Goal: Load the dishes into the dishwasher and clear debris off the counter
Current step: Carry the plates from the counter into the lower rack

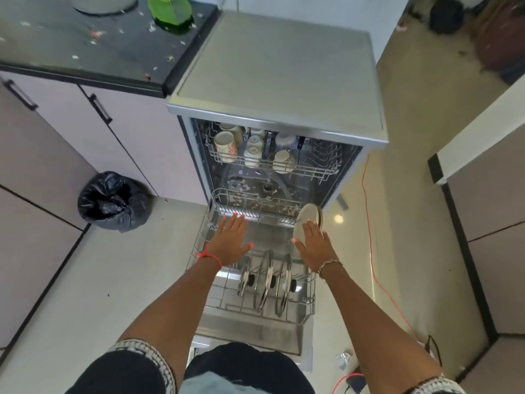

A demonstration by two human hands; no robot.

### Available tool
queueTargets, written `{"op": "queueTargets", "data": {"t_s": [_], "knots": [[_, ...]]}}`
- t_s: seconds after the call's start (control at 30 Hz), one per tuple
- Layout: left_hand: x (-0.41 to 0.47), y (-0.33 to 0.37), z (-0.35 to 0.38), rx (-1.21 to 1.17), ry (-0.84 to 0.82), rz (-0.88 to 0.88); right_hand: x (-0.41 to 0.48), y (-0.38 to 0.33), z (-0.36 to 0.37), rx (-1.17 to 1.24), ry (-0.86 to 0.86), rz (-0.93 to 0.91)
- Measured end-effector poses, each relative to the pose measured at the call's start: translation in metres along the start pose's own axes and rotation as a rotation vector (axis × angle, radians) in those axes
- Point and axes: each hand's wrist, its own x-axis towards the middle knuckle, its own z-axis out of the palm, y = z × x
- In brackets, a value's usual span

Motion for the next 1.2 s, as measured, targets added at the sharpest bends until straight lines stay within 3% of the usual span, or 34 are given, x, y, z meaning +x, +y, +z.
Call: {"op": "queueTargets", "data": {"t_s": [0.73, 0.9, 1.2], "knots": [[-0.065, -0.033, -0.052, -0.028, 0.139, -0.104, -0.022, -0.064, -0.042, -0.051, 0.005, -0.124], [-0.077, -0.078, -0.057, -0.011, 0.153, -0.116, -0.008, -0.106, -0.039, -0.078, -0.003, -0.145], [-0.101, -0.244, -0.076, 0.050, 0.169, -0.089, 0.049, -0.254, -0.008, -0.012, 0.023, -0.109]]}}
